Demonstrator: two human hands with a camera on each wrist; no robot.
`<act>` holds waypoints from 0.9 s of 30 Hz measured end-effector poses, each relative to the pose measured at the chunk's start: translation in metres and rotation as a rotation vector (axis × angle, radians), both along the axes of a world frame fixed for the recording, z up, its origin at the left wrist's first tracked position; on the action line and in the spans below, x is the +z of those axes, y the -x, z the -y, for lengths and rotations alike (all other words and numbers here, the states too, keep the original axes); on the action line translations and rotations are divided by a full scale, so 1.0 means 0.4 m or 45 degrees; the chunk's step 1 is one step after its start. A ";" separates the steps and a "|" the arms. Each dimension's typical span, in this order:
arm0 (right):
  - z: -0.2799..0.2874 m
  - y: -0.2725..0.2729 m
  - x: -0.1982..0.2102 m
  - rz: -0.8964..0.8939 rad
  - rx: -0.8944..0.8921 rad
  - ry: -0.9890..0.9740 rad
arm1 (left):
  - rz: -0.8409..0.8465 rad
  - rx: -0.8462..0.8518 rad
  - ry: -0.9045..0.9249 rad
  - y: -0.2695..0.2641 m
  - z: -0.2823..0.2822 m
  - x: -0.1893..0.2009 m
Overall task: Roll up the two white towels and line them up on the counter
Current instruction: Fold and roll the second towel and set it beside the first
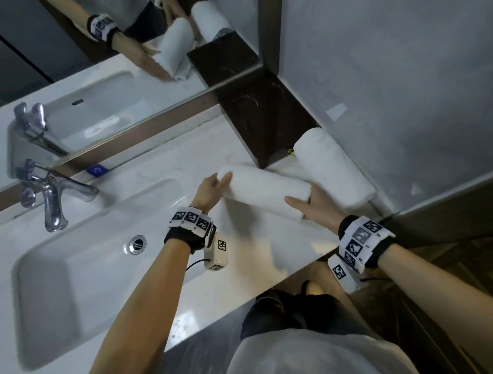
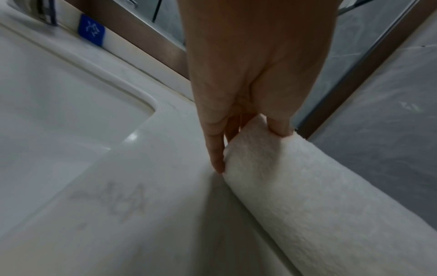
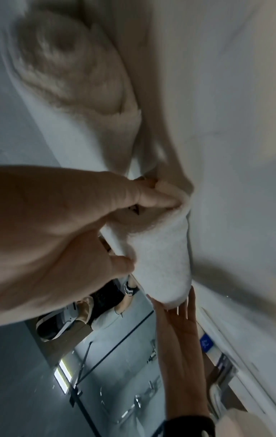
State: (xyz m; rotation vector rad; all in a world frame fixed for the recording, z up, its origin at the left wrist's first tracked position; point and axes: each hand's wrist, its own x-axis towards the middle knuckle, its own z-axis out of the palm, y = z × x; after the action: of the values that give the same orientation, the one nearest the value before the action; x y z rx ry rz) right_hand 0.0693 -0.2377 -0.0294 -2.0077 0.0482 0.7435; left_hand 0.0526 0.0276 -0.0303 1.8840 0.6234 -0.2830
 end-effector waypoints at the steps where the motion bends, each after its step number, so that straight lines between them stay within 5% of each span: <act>1: 0.006 0.002 0.001 -0.013 -0.027 0.038 | 0.013 -0.025 -0.003 -0.004 0.009 0.000; 6: 0.029 0.018 -0.010 -0.077 -0.116 0.155 | 0.027 -0.049 0.049 -0.021 0.048 0.014; 14: 0.035 0.065 -0.001 0.012 -0.422 -0.189 | 0.011 -0.096 0.223 -0.022 0.050 0.021; 19: 0.051 0.074 -0.015 -0.078 -0.405 -0.214 | -0.119 -0.154 0.414 -0.025 0.027 0.007; 27: 0.106 0.113 0.014 -0.173 -0.154 0.077 | -0.224 -0.247 0.478 -0.079 0.091 0.023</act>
State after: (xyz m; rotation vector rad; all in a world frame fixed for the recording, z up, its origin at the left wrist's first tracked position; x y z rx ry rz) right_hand 0.0241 -0.2800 -0.0239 -1.9892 0.2726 0.8079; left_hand 0.0841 -0.0088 -0.0210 1.5663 0.4653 -0.6520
